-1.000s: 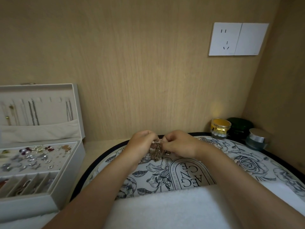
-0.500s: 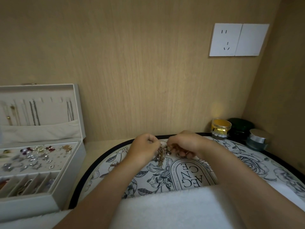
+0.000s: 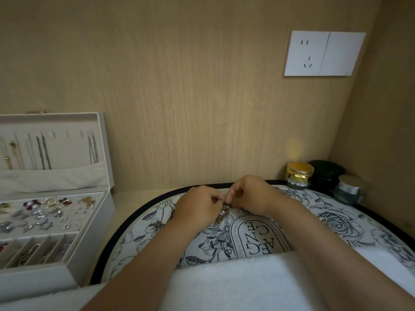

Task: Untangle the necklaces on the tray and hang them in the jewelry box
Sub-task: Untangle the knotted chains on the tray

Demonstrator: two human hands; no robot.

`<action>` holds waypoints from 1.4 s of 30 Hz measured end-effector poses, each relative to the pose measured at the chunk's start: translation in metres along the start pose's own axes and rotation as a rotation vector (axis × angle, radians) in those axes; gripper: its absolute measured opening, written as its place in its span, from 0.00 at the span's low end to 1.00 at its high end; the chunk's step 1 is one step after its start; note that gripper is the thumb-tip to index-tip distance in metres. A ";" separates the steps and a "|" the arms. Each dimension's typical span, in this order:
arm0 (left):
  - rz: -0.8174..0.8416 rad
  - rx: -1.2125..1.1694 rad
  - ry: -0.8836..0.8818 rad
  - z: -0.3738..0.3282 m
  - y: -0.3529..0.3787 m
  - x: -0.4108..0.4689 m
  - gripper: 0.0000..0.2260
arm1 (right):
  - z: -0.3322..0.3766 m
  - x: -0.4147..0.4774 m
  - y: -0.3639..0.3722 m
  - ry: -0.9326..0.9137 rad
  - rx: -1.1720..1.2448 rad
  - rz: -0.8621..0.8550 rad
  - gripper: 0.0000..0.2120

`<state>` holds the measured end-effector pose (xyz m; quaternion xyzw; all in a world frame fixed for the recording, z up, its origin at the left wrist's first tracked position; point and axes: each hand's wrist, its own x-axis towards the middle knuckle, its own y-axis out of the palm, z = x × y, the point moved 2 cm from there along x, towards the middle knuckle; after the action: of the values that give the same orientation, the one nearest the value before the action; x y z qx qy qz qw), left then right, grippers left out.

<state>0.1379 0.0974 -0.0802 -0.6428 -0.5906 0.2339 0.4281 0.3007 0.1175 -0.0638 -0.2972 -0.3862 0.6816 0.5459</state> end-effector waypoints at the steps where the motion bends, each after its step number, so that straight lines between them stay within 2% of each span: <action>1: 0.010 0.018 0.008 0.000 0.000 0.001 0.09 | 0.000 0.000 0.000 0.009 -0.012 0.015 0.09; 7: 0.025 0.016 0.028 0.004 0.002 0.003 0.08 | 0.006 -0.002 -0.003 0.009 -0.121 0.061 0.10; 11: 0.017 -0.013 0.076 0.011 0.002 0.002 0.05 | 0.010 -0.006 -0.001 -0.030 -0.209 0.004 0.06; 13: 0.011 -0.012 0.106 0.013 -0.001 -0.003 0.09 | 0.010 -0.007 0.002 -0.052 -0.257 -0.023 0.06; 16: 0.004 0.032 0.123 0.013 -0.004 -0.009 0.14 | 0.008 -0.006 0.005 -0.081 -0.230 -0.032 0.10; 20: -0.061 0.103 0.128 0.014 -0.008 -0.014 0.05 | 0.012 -0.007 0.002 -0.088 0.095 -0.078 0.16; 22: -0.074 0.097 0.116 0.016 -0.009 -0.016 0.03 | 0.017 -0.008 0.000 -0.035 0.250 -0.090 0.17; 27: -0.054 0.020 0.085 0.021 -0.015 -0.016 0.08 | 0.028 -0.007 0.004 0.133 0.711 -0.102 0.15; 30: -0.010 -0.077 0.076 0.026 -0.021 -0.018 0.12 | 0.039 -0.006 0.007 0.126 1.035 -0.100 0.15; 33: 0.018 -0.107 0.057 0.036 -0.027 -0.022 0.10 | 0.049 -0.006 0.003 0.067 1.335 -0.065 0.12; 37: -0.004 -0.268 0.007 0.040 -0.031 -0.031 0.09 | 0.058 -0.010 0.001 -0.022 1.501 0.084 0.11; 40: 0.069 -0.404 0.020 0.035 -0.025 -0.036 0.18 | 0.064 -0.011 0.002 -0.055 1.581 0.157 0.12; 42: 0.092 -0.414 0.057 0.033 -0.020 -0.034 0.15 | 0.066 -0.011 -0.001 -0.077 1.628 0.176 0.12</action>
<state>0.0932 0.0725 -0.0879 -0.7497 -0.5836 0.1089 0.2924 0.2492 0.0930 -0.0282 0.1863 0.2358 0.7986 0.5215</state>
